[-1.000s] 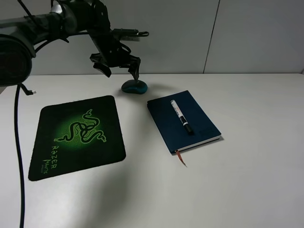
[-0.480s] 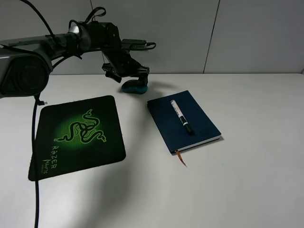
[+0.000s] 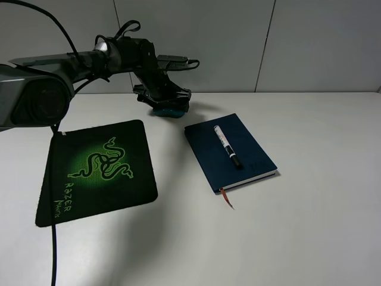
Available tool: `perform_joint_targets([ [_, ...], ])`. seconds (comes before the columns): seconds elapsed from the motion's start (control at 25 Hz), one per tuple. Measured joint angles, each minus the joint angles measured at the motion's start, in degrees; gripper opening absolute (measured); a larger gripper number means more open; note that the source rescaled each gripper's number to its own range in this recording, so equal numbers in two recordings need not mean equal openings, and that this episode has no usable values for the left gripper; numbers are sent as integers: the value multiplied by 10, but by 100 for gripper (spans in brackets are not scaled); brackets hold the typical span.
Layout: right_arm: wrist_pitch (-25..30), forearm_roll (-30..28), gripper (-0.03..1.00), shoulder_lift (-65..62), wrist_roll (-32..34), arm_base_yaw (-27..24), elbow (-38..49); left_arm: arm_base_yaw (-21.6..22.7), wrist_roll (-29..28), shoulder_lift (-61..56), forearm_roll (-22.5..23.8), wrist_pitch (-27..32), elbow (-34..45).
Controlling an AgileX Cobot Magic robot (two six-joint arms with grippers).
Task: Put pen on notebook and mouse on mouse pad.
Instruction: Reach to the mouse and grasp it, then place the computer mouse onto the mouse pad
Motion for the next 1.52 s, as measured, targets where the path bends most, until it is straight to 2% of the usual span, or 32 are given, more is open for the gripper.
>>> perform_joint_targets([
  [0.8, 0, 0, 100, 0, 0, 0, 0, 0, -2, -1, 0, 74, -13],
  [1.12, 0, 0, 100, 0, 0, 0, 0, 0, -4, 7, 14, 160, -66],
  [1.52, 0, 0, 100, 0, 0, 0, 0, 0, -5, 7, 16, 213, -115],
])
